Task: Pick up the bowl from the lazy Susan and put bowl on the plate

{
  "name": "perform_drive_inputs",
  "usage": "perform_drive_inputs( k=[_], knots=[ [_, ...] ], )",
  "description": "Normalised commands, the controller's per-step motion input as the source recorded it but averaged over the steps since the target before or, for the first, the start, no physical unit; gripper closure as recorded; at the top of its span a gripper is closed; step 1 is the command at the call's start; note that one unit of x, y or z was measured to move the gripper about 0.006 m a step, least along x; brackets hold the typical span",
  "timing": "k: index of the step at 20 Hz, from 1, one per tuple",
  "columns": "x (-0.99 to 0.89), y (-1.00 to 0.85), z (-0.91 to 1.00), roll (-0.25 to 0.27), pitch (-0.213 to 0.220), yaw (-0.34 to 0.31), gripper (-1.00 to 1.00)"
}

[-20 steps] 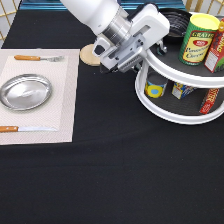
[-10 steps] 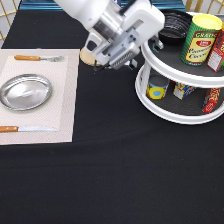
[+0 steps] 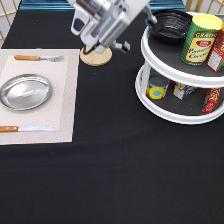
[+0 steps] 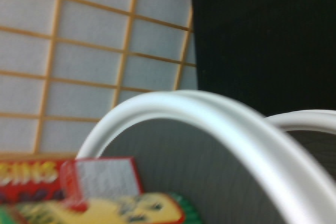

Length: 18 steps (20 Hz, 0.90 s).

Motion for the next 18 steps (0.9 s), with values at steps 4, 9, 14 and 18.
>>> perform_drive_inputs(
  k=[4,9,14,18],
  knots=[
    [-0.84,0.27,0.19,-0.055,-0.169,0.048,-1.00],
    [-0.71,0.41,-0.04,-0.127,-0.105,0.042,-1.00],
    [-0.44,0.59,-0.11,-0.271,-0.079,0.002,-1.00],
    [-0.32,0.50,-0.12,-0.318,-0.087,-0.003,-1.00]
  ],
)
